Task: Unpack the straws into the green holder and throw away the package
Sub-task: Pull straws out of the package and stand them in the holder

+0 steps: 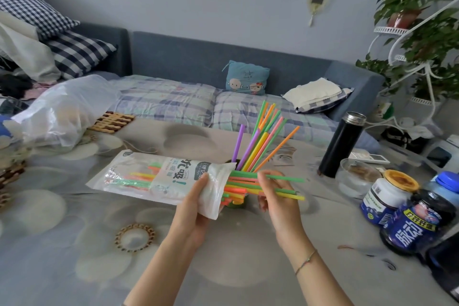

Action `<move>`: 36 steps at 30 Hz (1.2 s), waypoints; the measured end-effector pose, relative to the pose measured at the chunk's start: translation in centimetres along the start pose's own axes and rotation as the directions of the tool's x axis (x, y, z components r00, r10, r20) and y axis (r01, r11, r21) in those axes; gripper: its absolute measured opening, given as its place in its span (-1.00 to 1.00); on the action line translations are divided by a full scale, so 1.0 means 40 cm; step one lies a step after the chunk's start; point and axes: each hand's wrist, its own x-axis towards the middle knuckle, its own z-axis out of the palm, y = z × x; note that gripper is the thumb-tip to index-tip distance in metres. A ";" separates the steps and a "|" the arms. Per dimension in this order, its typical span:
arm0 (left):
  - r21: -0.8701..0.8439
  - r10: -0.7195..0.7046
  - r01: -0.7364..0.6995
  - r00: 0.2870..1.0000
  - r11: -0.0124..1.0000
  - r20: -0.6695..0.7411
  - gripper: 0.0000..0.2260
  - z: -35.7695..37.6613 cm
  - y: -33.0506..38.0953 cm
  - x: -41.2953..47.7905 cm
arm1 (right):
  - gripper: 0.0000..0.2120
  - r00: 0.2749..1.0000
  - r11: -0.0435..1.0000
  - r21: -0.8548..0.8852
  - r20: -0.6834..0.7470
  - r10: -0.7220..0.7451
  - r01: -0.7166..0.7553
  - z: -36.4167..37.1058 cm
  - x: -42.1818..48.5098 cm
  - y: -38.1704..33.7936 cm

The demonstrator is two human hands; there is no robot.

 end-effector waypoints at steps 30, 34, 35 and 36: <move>-0.122 0.027 -0.023 0.999 0.992 0.032 -0.77 -0.018 0.021 0.005 | -0.72 0.995 0.997 0.072 -0.093 -0.031 0.038 0.040 0.029 -0.052; -0.171 0.040 -0.030 0.998 0.985 0.058 -0.78 -0.015 0.032 0.014 | -0.68 0.977 0.982 -0.051 -0.103 -0.188 0.183 0.040 0.090 -0.163; -0.184 0.052 -0.038 0.996 0.982 0.075 -0.78 -0.011 0.037 0.016 | -0.67 0.969 0.973 -0.084 -0.102 -0.224 0.216 0.042 0.106 -0.187; -0.205 0.062 -0.044 0.995 0.978 0.084 -0.77 -0.004 0.044 0.014 | -0.67 0.964 0.968 -0.097 -0.110 -0.242 0.232 0.046 0.118 -0.205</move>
